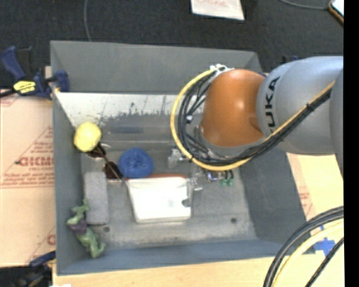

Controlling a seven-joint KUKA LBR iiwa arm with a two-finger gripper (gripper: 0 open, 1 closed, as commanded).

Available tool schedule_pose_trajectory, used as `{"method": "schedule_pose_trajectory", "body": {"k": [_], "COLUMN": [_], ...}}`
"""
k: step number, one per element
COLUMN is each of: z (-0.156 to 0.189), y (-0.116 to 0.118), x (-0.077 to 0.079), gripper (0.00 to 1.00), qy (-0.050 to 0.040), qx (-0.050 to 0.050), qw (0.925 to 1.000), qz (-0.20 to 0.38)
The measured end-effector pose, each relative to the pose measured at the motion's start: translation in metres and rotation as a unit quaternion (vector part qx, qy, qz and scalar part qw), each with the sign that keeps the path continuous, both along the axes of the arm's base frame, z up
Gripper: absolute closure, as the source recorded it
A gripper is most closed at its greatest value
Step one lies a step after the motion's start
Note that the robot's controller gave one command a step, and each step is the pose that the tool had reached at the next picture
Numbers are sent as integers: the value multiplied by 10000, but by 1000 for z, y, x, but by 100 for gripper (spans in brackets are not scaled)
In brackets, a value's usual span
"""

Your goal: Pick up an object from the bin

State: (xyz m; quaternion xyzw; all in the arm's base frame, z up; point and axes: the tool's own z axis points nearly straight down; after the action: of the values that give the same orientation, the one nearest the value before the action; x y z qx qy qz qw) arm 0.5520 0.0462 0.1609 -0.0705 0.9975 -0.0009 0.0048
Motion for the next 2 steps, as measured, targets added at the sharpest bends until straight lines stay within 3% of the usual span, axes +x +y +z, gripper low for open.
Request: {"method": "schedule_pose_trajectory", "body": {"k": [1, 2], "z": [-19, -88], "y": [59, 74], "x": [80, 63], "gripper": [0, 0], "qy": [-8, -53], "qx": [11, 15], "qw": [9870, 9998], "qz": [1604, -201]}}
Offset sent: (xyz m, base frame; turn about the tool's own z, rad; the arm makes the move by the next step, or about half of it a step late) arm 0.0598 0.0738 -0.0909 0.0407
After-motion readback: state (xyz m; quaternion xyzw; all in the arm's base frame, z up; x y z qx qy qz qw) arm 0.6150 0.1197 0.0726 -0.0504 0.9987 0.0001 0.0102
